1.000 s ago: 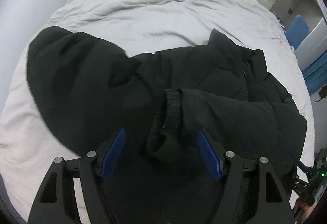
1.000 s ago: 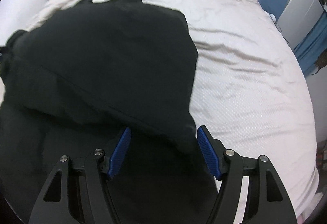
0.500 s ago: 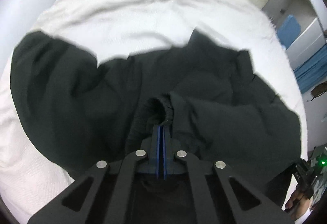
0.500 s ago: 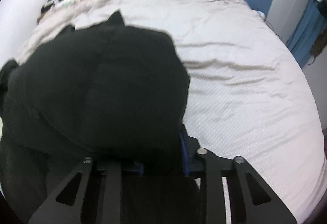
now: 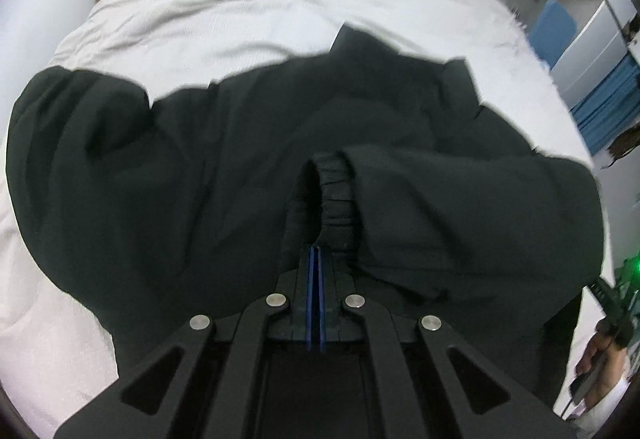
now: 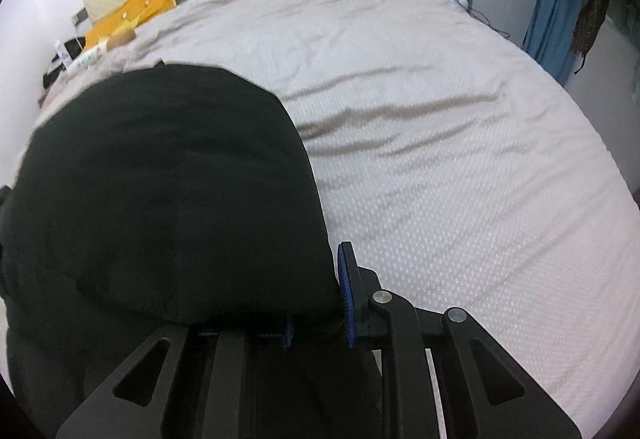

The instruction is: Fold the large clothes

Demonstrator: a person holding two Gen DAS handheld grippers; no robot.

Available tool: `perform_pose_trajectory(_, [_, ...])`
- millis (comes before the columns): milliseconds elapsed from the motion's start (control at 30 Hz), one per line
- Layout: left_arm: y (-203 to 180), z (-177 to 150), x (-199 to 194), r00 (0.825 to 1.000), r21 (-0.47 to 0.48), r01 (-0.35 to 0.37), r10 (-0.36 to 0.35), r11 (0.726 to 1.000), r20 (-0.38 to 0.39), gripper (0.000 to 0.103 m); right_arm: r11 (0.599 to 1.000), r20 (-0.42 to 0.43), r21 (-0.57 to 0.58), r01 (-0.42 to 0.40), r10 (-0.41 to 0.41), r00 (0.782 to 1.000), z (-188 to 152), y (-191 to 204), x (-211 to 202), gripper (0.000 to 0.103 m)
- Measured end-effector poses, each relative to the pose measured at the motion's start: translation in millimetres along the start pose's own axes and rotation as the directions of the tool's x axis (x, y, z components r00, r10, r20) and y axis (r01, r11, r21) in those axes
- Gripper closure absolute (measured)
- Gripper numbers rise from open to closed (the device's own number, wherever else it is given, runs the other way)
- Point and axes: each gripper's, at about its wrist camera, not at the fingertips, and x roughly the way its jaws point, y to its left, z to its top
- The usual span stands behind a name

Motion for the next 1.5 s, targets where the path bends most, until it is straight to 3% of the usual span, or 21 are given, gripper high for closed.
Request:
perform_pose_trajectory(133, [1.6, -7.2, 17.1, 0.999, 0.017, -0.015, 0.016, 1.0, -0.045, 0.103, 1.0, -0.046, -0.009, -0.014, 0.014, 0.999, -4.8, -0.7, 19.1, 0.088])
perform_pose_trajectory(400, [-5.3, -1.5, -5.6, 0.999, 0.026, -0.037, 0.037, 0.999, -0.009, 0.1, 0.998, -0.055, 0.021, -0.066, 0.067, 0.996, -3.8, -2.7, 2.1, 0.084])
perform_pose_trajectory(833, [-12.6, -12.8, -88.1, 0.999, 0.006, -0.009, 0.009, 1.0, 0.048, 0.1, 0.989, -0.024, -0.027, -0.142, 0.142, 0.99, -10.1, 11.2, -81.8, 0.081])
perform_pose_trajectory(1033, [-4.0, -23.5, -131.5, 0.997, -0.01, 0.002, -0.001, 1.0, 0.075, 0.099, 0.979, 0.006, -0.089, -0.185, 0.186, 0.983, -13.5, 39.9, -139.2, 0.069])
perform_pose_trajectory(1067, [-1.4, -26.0, -142.6, 0.996, -0.008, 0.001, 0.0, 1.0, 0.087, 0.098, 0.976, 0.009, -0.095, -0.193, 0.195, 0.981, -14.0, 45.8, -148.2, 0.063])
perform_pose_trajectory(1100, [0.8, -27.7, -150.9, 0.995, -0.01, 0.004, -0.003, 1.0, 0.095, 0.094, 0.973, 0.017, -0.105, -0.207, 0.21, 0.978, -15.0, 53.7, -160.8, 0.056])
perform_pose_trajectory(1167, [7.5, -32.1, -167.3, 0.994, -0.025, 0.022, -0.019, 0.999, 0.11, 0.067, 0.966, 0.029, -0.132, -0.223, 0.228, 0.973, -16.3, 68.9, -178.4, 0.049])
perform_pose_trajectory(1200, [11.9, -34.7, -177.2, 0.992, -0.038, 0.03, -0.026, 0.999, 0.126, 0.046, 0.962, 0.035, -0.155, -0.224, 0.232, 0.972, -17.4, 79.4, -190.1, 0.047])
perform_pose_trajectory(1233, [16.3, -37.2, -187.0, 0.989, -0.049, 0.036, -0.028, 0.998, 0.146, 0.037, 0.959, 0.04, -0.168, -0.227, 0.236, 0.971, -18.6, 86.0, -197.8, 0.045])
perform_pose_trajectory(1367, [35.9, -46.3, -217.5, 0.983, -0.079, 0.036, -0.021, 0.996, 0.182, 0.027, 0.946, 0.056, -0.212, -0.247, 0.264, 0.963, -19.4, 116.4, -229.0, 0.033])
perform_pose_trajectory(1400, [40.7, -48.4, -223.1, 0.981, -0.085, 0.03, -0.013, 0.996, 0.192, 0.021, 0.941, 0.061, -0.225, -0.252, 0.271, 0.961, -18.9, 125.5, -237.9, 0.029])
perform_pose_trajectory(1500, [60.1, -56.7, -241.6, 0.975, -0.118, 0.016, 0.01, 0.993, 0.221, 0.019, 0.934, 0.084, -0.252, -0.251, 0.28, 0.956, -18.1, 144.4, -259.5, 0.012])
